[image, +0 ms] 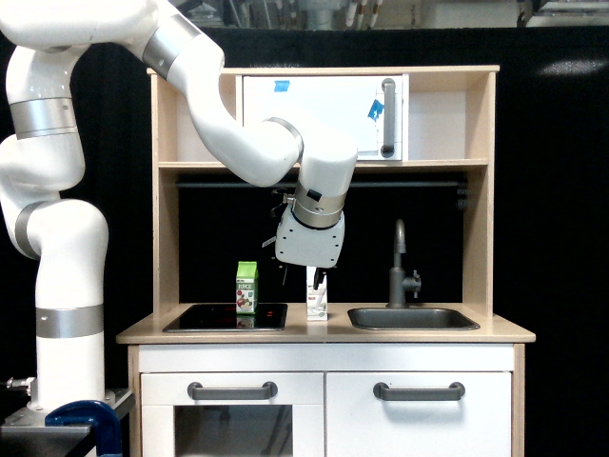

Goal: Put the white box into the sink

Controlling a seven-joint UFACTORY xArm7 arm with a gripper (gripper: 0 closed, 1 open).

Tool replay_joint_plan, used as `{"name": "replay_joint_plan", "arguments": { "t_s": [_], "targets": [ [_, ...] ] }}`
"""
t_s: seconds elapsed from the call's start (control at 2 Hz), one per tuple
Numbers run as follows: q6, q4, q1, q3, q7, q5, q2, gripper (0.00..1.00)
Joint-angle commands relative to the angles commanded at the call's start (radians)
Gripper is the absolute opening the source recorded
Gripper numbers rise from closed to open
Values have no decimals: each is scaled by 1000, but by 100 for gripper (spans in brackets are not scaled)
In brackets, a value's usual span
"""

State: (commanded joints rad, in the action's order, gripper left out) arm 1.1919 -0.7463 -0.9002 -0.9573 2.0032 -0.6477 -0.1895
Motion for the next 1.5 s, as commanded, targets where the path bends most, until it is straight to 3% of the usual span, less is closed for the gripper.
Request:
{"name": "replay_joint_plan", "arguments": {
  "t_s": [1.0, 1.5],
  "targets": [
    [-58, -99, -26, 190, -6, -259, 207, 100],
    [-96, -93, 1, 266, 19, -326, 252, 100]
  ]
}}
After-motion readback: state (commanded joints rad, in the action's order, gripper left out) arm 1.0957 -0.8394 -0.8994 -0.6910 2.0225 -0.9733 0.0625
